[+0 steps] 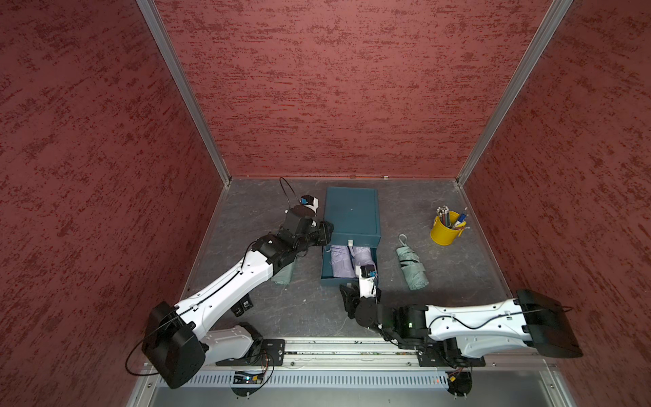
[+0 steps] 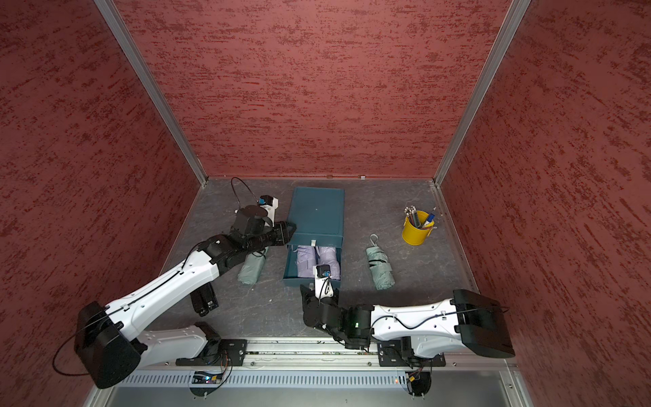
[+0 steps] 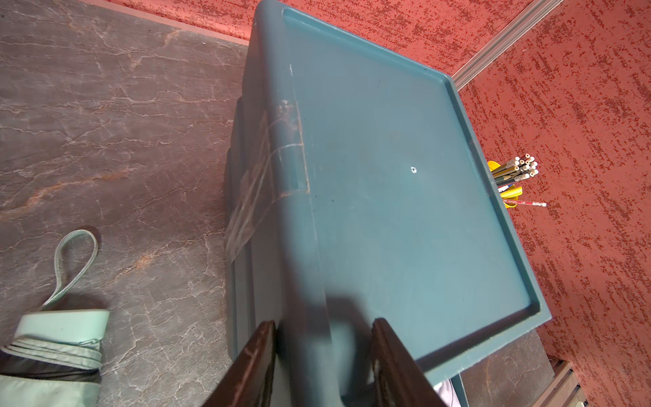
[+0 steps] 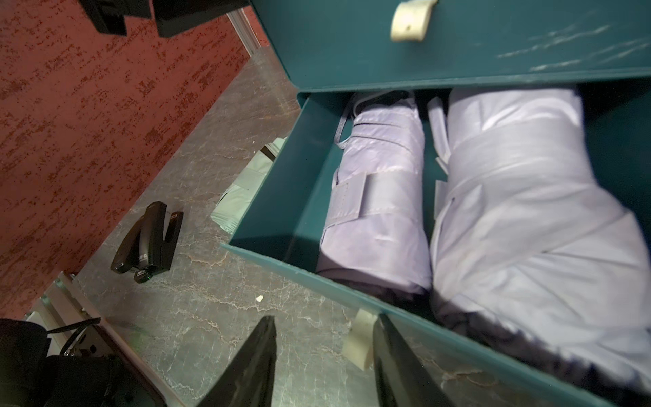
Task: Place the umbrella in the drawer by color
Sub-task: Close the drawer in the storage box.
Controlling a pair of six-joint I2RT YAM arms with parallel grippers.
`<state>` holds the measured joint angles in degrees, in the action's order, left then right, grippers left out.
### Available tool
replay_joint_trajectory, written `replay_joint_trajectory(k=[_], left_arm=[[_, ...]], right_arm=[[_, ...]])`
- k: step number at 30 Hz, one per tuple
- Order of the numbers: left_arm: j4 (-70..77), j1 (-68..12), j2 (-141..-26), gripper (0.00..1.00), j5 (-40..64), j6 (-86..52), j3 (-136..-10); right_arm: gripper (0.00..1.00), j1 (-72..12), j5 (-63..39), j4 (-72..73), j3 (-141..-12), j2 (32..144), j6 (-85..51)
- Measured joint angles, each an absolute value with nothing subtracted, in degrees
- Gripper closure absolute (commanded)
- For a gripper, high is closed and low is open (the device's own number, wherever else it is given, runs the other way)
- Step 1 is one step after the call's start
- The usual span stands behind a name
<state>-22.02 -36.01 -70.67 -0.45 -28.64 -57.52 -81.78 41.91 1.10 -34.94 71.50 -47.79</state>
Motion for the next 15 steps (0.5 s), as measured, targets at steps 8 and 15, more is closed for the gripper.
replay_joint_trajectory(k=[8, 15], left_arm=[[-21.65, -36.03, -70.04, 0.56, -0.30, -28.69, -56.82], [-20.38, -36.14, -69.36, 0.57, -0.32, -29.15, -55.64]], right_arm=[[0.63, -75.94, 41.63, 4.78, -34.98, 74.50, -45.95], [0.74, -69.91, 40.12, 11.18, -35.05, 78.19, -41.15]])
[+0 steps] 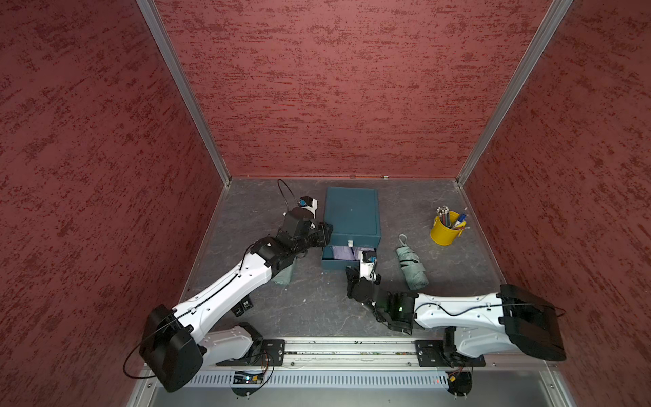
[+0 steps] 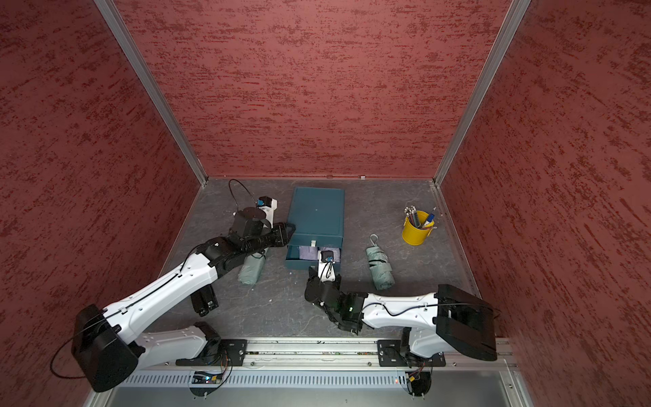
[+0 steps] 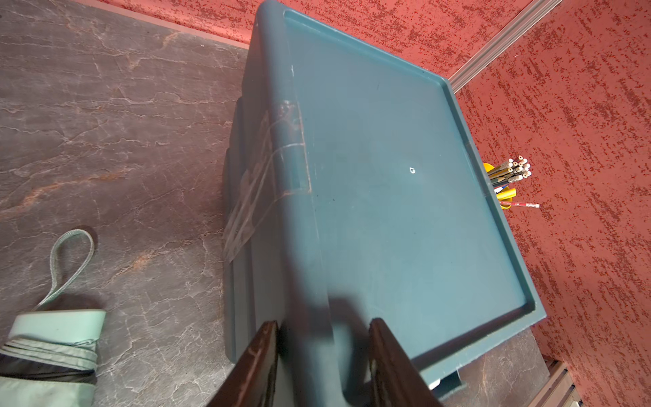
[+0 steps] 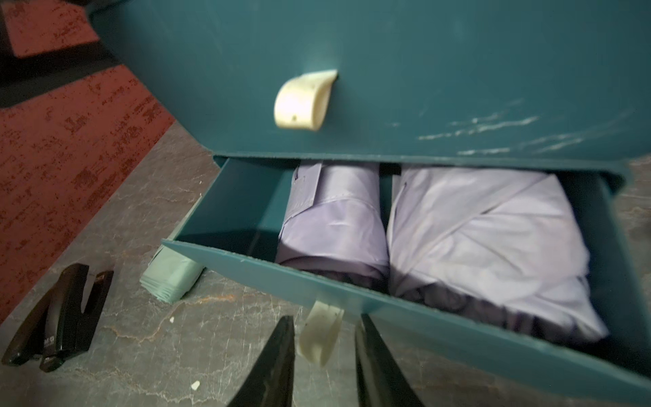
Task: Place the umbrella in the drawer by color
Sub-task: Close the drawer in the storage box, then open the drawer in the storage box.
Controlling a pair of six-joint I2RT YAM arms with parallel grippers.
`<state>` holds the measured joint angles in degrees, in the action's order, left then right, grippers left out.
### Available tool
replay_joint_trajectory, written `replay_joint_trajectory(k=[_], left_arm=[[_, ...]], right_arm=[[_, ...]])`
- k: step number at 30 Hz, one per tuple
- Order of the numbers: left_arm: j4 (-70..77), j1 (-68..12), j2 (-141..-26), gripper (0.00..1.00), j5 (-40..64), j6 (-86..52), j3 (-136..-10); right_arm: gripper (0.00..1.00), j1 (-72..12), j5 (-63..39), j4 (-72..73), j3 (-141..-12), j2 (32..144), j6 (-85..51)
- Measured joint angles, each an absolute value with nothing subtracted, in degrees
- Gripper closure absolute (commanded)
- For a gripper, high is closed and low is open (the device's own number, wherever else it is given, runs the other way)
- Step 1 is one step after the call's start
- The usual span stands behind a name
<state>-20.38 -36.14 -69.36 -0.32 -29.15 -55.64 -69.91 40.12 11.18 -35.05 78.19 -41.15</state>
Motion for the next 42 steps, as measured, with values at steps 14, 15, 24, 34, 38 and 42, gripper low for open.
replay_joint_trajectory(k=[14, 15, 24, 34, 38, 42], left_arm=[[-19.73, -36.64, -66.24, 0.57, -0.27, -29.30, -53.23], [-19.62, -36.64, -66.19, 0.57, -0.30, -29.30, -53.15], [-25.15, -37.63, -64.60, 0.52, 1.54, -29.26, -51.42], [-35.75, -36.36, -66.19, 0.42, 1.19, -30.24, -50.50], [-35.86, -34.33, -63.57, 0.40, 1.41, -30.68, -51.29], [-35.92, -31.77, -60.51, 0.37, 1.91, -31.35, -52.05]], right_arm=[[0.75, -60.07, 32.16, 23.16, -35.99, 86.24, -40.21], [0.70, -59.86, 31.83, 23.49, -35.99, 86.37, -40.49], [0.35, -58.92, 30.13, 26.06, -33.78, 85.52, -44.62], [0.38, -59.02, 28.40, 15.46, -28.75, 70.46, -48.38], [0.37, -59.33, 27.49, 8.78, -27.88, 61.65, -49.25], [0.36, -59.37, 26.20, 4.34, -25.12, 54.54, -50.26]])
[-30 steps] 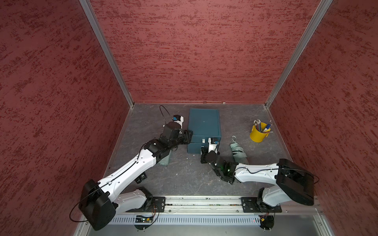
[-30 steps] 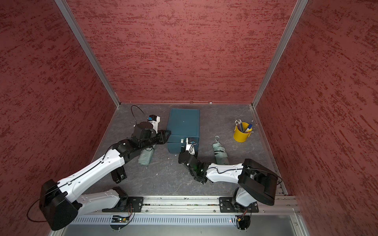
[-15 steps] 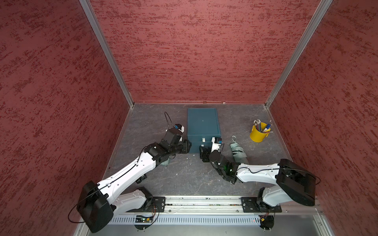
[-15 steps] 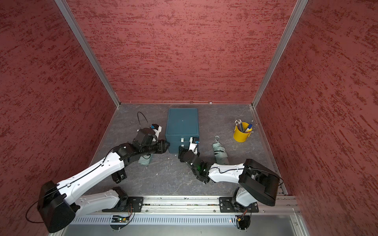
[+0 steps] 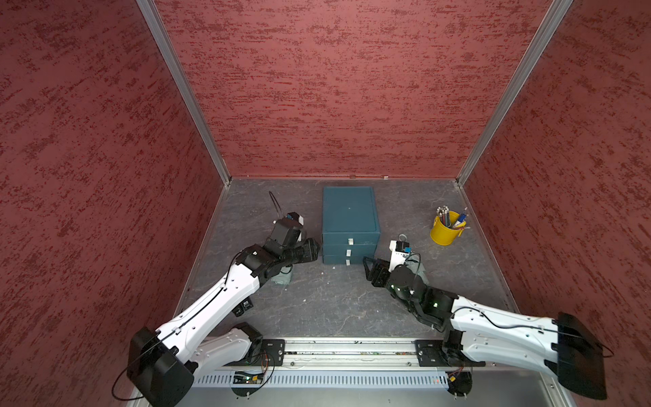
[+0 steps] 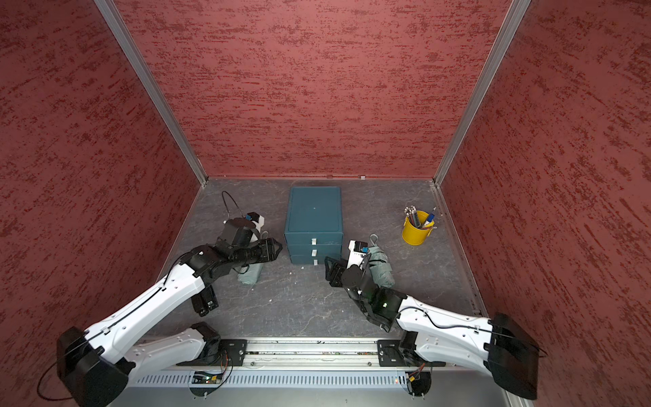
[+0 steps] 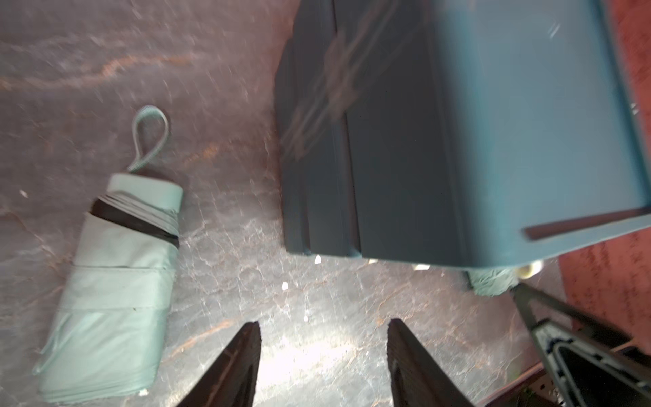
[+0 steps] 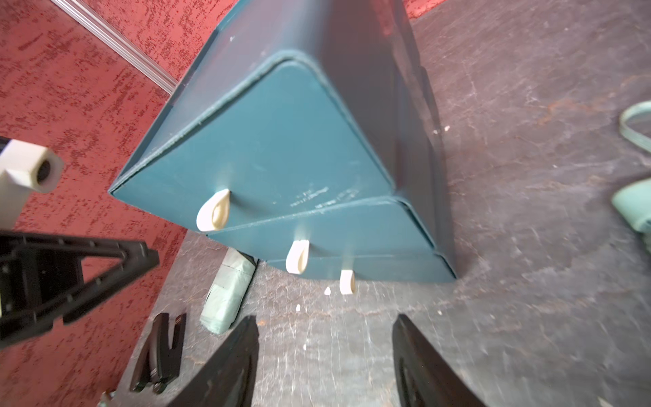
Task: Place the umbrella in the drawer by color
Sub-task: Open the drawer in the storage box.
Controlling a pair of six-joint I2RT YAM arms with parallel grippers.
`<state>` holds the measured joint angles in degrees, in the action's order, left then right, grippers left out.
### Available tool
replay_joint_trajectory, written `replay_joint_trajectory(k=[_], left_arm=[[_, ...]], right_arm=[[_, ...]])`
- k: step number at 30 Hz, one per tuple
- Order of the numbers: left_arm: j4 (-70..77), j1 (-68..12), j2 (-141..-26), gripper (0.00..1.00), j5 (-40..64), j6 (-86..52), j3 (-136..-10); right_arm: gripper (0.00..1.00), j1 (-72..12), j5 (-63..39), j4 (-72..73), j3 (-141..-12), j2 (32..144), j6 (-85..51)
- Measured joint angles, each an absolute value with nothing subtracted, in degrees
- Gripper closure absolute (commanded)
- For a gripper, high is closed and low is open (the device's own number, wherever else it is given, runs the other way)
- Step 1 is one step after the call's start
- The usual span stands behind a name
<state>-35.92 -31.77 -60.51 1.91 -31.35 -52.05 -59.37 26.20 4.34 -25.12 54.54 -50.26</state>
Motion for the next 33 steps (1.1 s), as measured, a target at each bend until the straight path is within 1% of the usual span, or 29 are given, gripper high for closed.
replay_joint_trajectory(k=[3, 9, 13, 16, 20, 22, 25, 28, 30, 33], left_arm=[[-35.68, -31.05, -57.45, 0.34, 2.90, -32.23, -52.03], [-35.40, -30.48, -54.70, 0.34, 5.74, -32.71, -52.14], [-34.39, -30.55, -51.90, 0.34, 6.79, -32.69, -50.72], [-33.19, -30.74, -47.37, 0.35, 7.03, -32.77, -47.40], [-33.06, -30.92, -45.08, 0.35, 6.76, -33.65, -44.93], [-32.88, -30.92, -45.39, 0.35, 6.52, -34.00, -44.93], [-33.01, -30.98, -46.61, 0.36, 6.33, -34.24, -45.69], [-32.97, -31.64, -47.75, 0.36, 5.89, -34.68, -46.85], [-33.04, -32.29, -47.59, 0.36, 5.45, -34.96, -46.87], [-33.41, -33.41, -47.18, 0.36, 4.51, -35.42, -46.87]], right_arm=[[0.35, -59.42, 24.60, 1.91, -23.77, 53.60, -51.48], [0.35, -59.42, 20.80, -3.27, -23.73, 54.35, -54.06], [0.36, -59.44, 18.76, -5.98, -26.00, 59.24, -54.30], [0.34, -59.94, 18.39, -8.71, -29.47, 63.99, -54.54], [0.33, -61.34, 18.76, -10.07, -30.41, 65.17, -55.40], [0.31, -61.76, 19.31, -12.60, -31.11, 65.80, -56.27], [0.23, -62.00, 20.21, -17.06, -32.88, 66.63, -58.17], [0.19, -62.22, 21.06, -20.71, -34.20, 66.50, -59.59], [0.17, -62.22, 21.65, -22.20, -34.33, 65.78, -60.07], [0.17, -62.28, 23.42, -22.98, -34.04, 63.55, -61.41]])
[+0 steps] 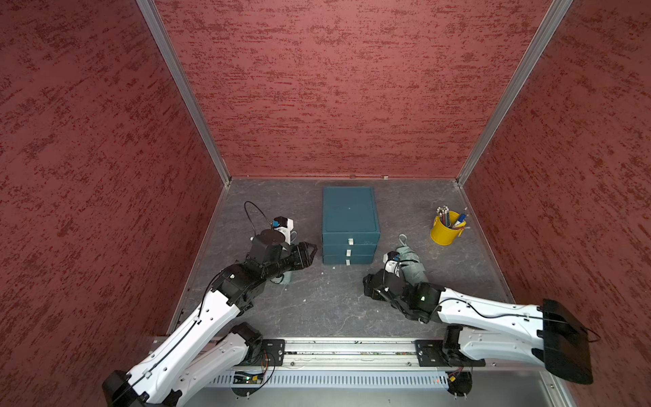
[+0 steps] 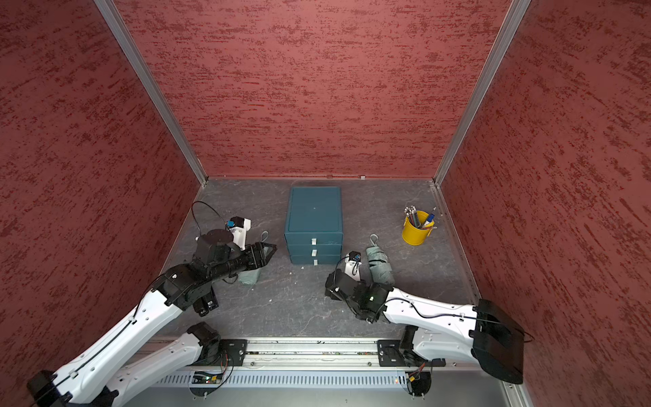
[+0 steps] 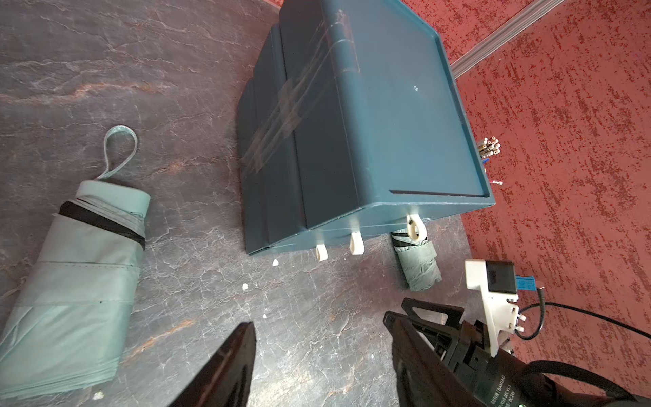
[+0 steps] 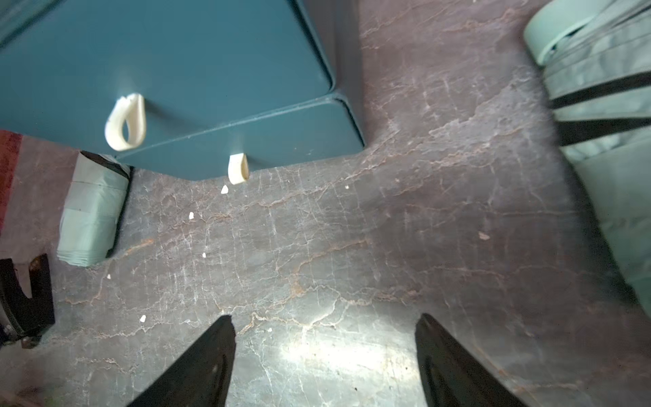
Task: Place the umbrella in the drawer by color
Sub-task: Open the drawer in the storage box.
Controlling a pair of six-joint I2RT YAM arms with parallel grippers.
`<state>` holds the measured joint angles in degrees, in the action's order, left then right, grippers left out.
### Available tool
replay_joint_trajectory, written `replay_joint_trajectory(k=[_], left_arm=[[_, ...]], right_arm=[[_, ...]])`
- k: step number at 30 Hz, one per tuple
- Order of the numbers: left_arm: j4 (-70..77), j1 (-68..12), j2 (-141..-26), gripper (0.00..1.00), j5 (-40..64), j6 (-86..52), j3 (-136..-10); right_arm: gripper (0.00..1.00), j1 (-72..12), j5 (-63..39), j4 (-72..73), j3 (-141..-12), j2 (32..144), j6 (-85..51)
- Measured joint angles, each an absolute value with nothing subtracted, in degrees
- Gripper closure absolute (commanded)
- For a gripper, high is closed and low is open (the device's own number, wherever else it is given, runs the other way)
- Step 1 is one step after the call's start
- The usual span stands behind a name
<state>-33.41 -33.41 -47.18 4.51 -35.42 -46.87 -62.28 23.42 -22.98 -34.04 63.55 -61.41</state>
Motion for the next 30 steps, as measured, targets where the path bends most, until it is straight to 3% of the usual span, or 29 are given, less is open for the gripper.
replay_joint_trajectory(k=[11, 22, 30], left_arm=[[-39.03, -33.78, -45.01, 0.34, -2.13, -36.56, -47.92], [-44.14, -33.76, -41.17, 0.33, -6.57, -37.71, -48.23], [-41.45, -34.00, -45.28, 0.34, -3.66, -35.68, -48.23]], right_arm=[[0.22, -62.26, 25.61, -18.22, -25.54, 52.64, -56.77], [0.29, -62.19, 20.43, -15.62, -25.12, 52.99, -51.11], [0.32, -62.19, 14.72, -6.55, -20.25, 56.18, -51.68]])
